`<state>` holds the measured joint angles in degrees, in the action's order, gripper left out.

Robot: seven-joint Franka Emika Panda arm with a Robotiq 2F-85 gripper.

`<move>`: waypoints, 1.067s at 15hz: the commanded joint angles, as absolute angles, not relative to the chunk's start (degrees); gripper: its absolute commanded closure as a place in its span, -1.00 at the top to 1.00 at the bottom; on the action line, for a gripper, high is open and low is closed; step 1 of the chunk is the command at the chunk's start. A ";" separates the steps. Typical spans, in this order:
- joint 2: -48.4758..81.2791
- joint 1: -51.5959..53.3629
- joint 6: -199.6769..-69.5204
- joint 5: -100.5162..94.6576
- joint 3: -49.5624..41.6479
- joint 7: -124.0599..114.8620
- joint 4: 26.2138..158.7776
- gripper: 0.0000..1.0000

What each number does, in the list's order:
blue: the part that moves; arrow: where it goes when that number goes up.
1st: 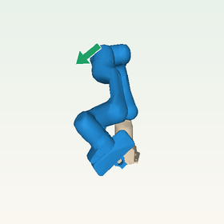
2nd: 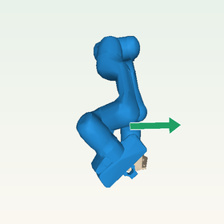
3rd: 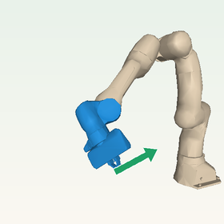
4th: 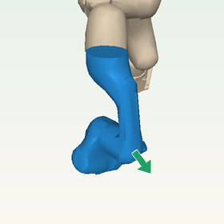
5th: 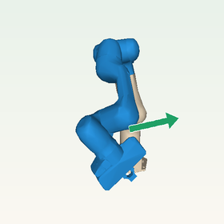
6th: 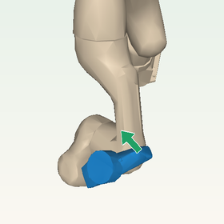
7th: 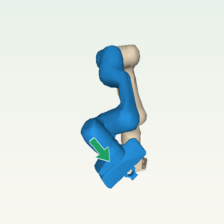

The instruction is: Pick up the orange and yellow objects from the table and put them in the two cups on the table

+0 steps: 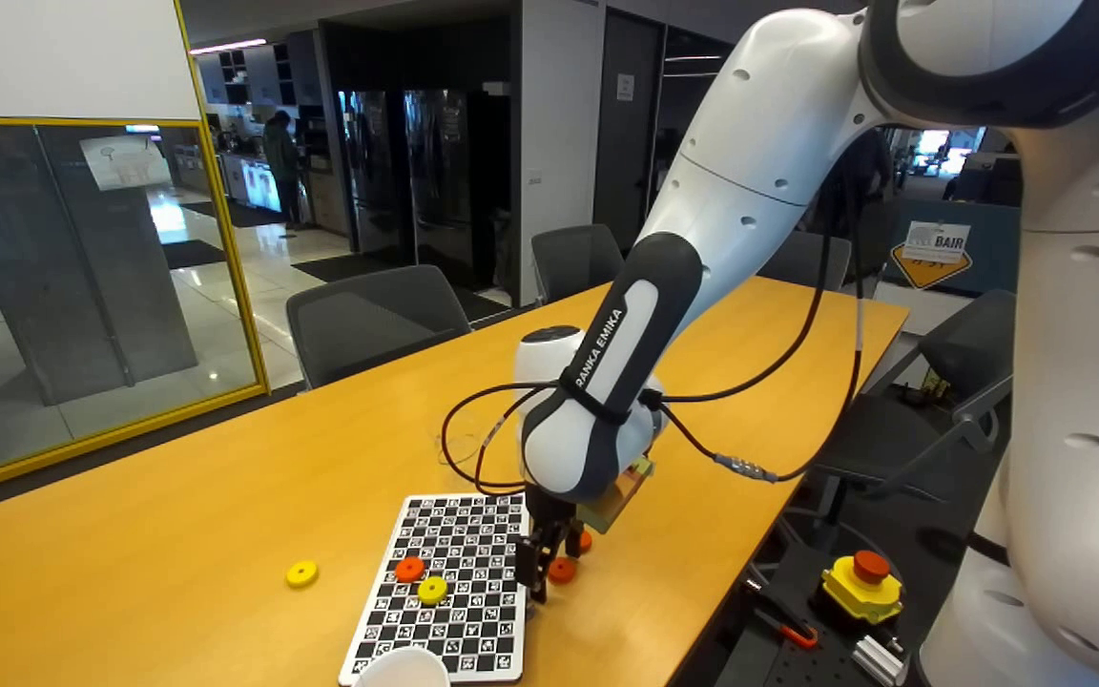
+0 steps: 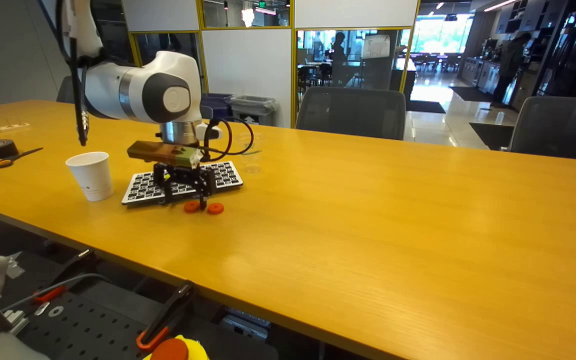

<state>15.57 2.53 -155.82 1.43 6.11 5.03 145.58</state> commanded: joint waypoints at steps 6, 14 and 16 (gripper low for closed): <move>15.99 1.97 -157.66 1.87 6.32 6.34 144.89 1.00; 15.51 2.40 -158.12 1.19 5.92 5.46 145.42 0.02; 15.24 2.45 -158.19 1.09 5.70 5.29 145.57 -0.28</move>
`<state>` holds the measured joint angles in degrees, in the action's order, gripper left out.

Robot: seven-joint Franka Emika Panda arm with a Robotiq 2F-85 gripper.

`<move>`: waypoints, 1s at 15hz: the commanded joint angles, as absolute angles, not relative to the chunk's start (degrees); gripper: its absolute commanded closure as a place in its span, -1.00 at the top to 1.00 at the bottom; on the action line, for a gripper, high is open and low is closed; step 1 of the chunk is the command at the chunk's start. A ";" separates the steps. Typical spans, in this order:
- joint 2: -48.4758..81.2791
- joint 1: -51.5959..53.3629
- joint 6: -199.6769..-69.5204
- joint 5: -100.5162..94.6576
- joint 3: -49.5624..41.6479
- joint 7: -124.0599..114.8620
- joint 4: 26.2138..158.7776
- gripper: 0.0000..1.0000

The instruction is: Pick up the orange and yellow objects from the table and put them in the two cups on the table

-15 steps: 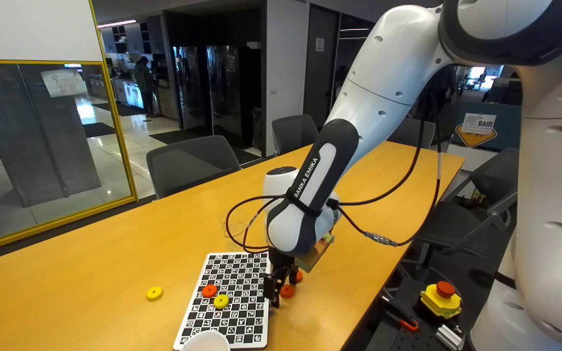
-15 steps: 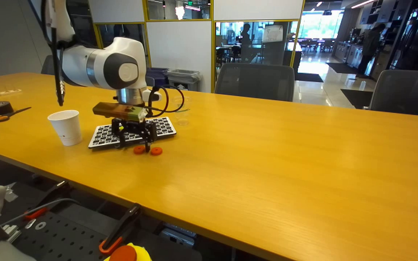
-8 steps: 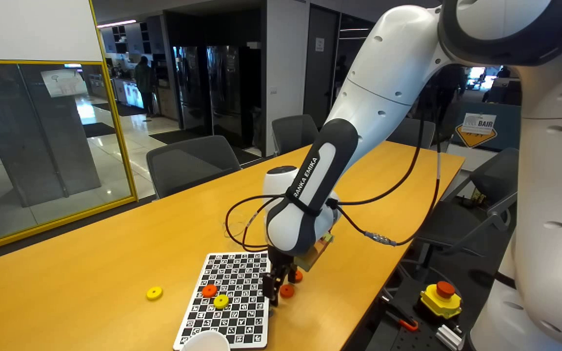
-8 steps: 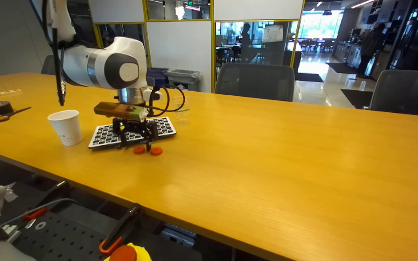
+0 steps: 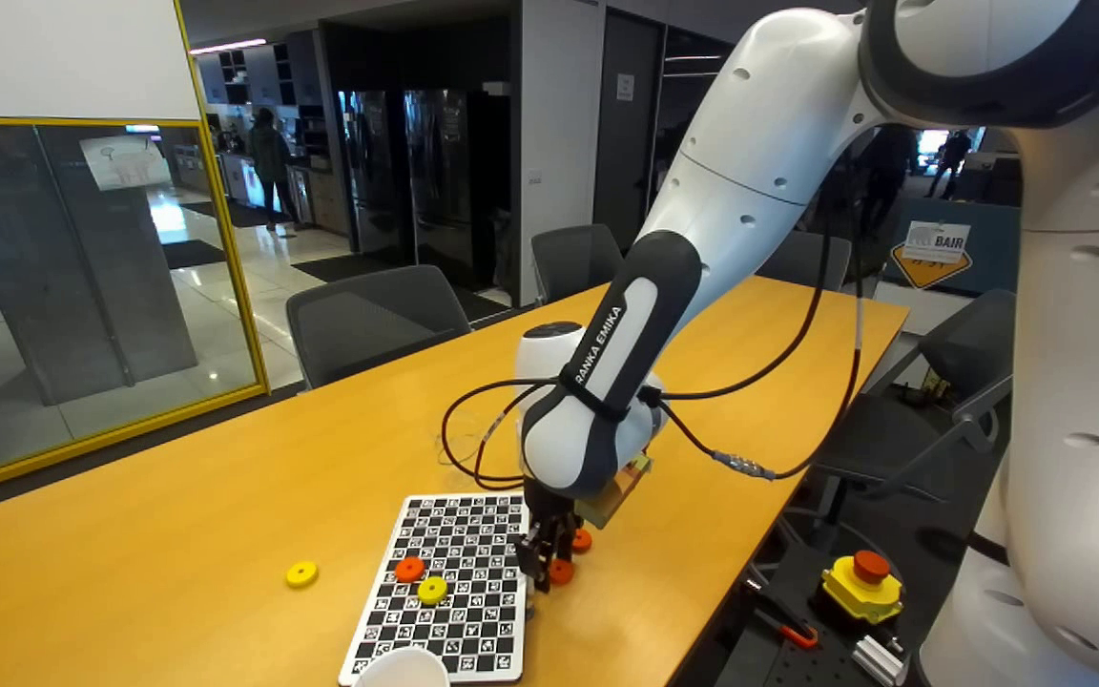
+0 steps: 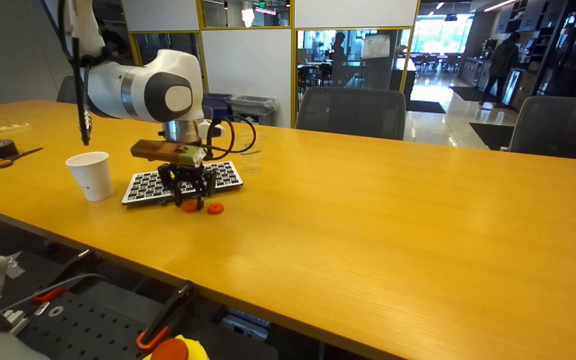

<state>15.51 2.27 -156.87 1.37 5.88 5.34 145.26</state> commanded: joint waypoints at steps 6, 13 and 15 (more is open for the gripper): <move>12.81 3.03 -155.53 1.63 5.60 3.22 146.13 -0.53; 0.37 8.95 -150.54 -3.25 6.29 -8.49 150.37 -0.53; -3.22 10.68 -147.59 -5.11 8.24 -11.67 150.03 -0.53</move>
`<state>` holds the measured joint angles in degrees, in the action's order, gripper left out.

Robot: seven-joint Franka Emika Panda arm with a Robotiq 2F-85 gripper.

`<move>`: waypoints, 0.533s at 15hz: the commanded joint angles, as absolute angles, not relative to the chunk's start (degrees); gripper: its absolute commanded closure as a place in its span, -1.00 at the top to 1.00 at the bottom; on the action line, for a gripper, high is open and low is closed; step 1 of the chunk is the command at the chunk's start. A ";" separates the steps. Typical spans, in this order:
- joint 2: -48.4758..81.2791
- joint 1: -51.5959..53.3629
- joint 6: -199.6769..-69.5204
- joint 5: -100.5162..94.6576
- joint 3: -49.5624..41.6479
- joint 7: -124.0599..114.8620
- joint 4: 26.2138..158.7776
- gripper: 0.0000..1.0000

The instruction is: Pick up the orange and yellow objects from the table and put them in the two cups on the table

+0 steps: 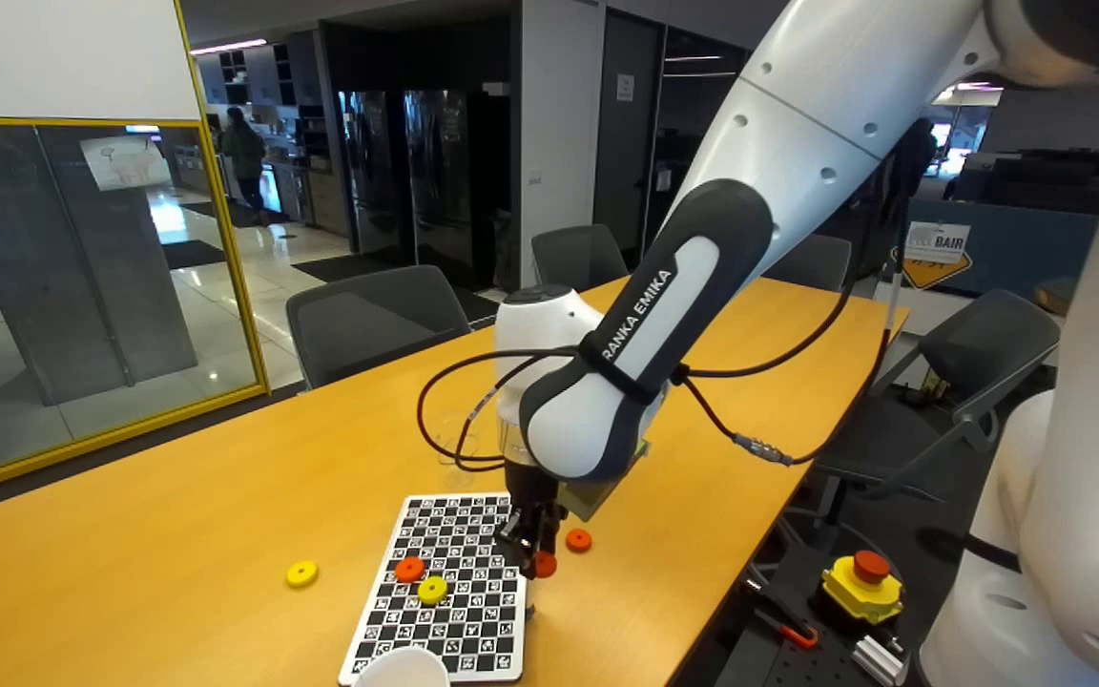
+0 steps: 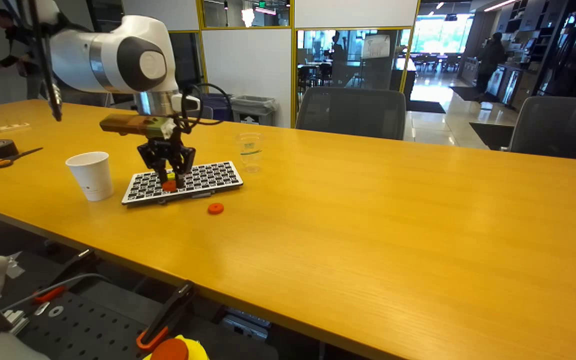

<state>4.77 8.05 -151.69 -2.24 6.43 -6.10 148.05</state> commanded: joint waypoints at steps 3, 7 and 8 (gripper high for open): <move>-6.57 12.96 -143.62 -5.63 12.25 -14.59 147.78 -0.53; -6.99 15.28 -140.33 -6.44 17.25 -16.86 143.64 -0.53; -6.46 15.72 -139.82 -6.52 18.10 -16.82 142.41 -0.53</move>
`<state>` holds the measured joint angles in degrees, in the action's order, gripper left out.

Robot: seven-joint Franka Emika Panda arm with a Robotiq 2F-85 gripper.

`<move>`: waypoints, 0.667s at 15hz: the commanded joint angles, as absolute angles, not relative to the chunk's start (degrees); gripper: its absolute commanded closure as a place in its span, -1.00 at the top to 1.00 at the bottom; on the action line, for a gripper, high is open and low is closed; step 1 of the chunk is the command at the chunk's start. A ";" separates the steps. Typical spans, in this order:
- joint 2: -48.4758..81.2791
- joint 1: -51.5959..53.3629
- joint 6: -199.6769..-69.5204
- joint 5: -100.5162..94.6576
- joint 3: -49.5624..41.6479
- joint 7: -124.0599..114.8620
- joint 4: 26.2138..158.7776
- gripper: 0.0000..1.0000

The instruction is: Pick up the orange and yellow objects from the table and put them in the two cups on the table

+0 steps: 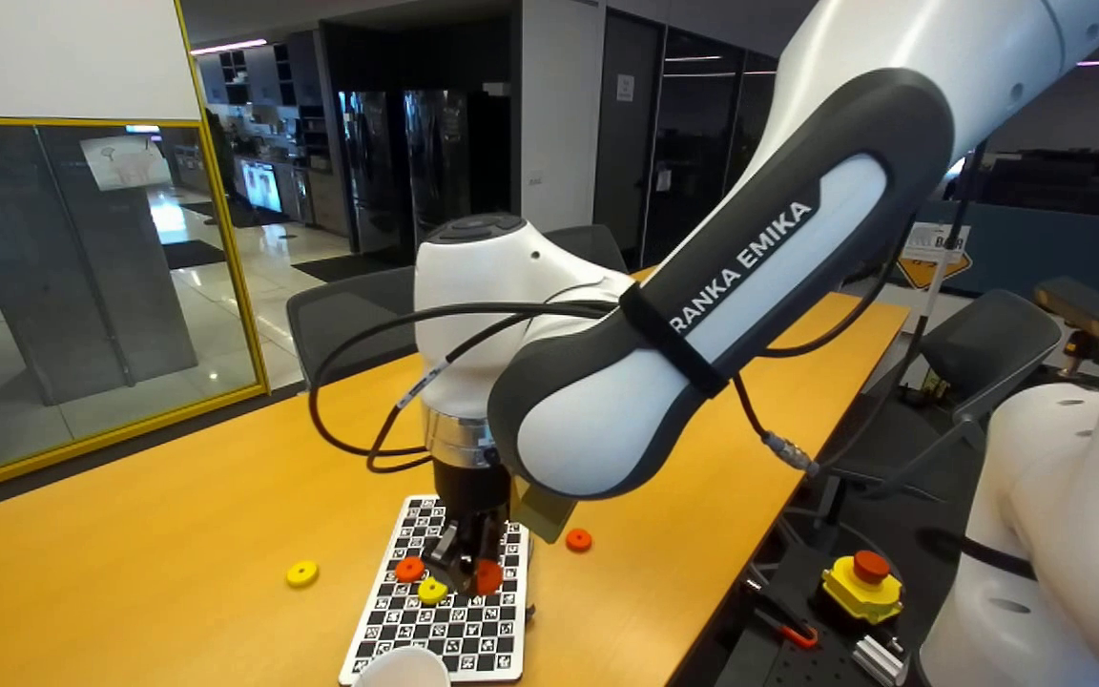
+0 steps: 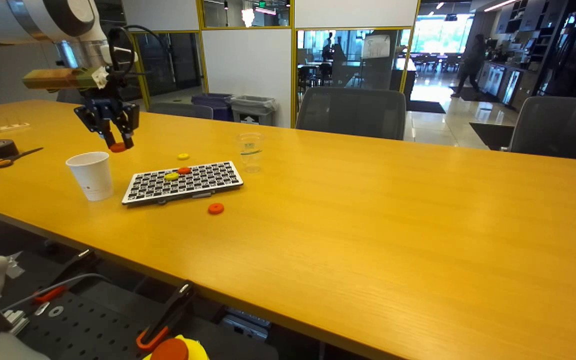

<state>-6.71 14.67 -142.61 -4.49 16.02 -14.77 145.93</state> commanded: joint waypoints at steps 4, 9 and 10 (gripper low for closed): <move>-2.90 17.22 -140.23 -5.85 19.90 -14.04 138.24 -0.53; 1.51 18.82 -141.10 -4.16 20.32 -9.49 135.39 -0.53; 2.24 19.07 -141.07 -3.53 20.32 -8.31 135.18 -0.53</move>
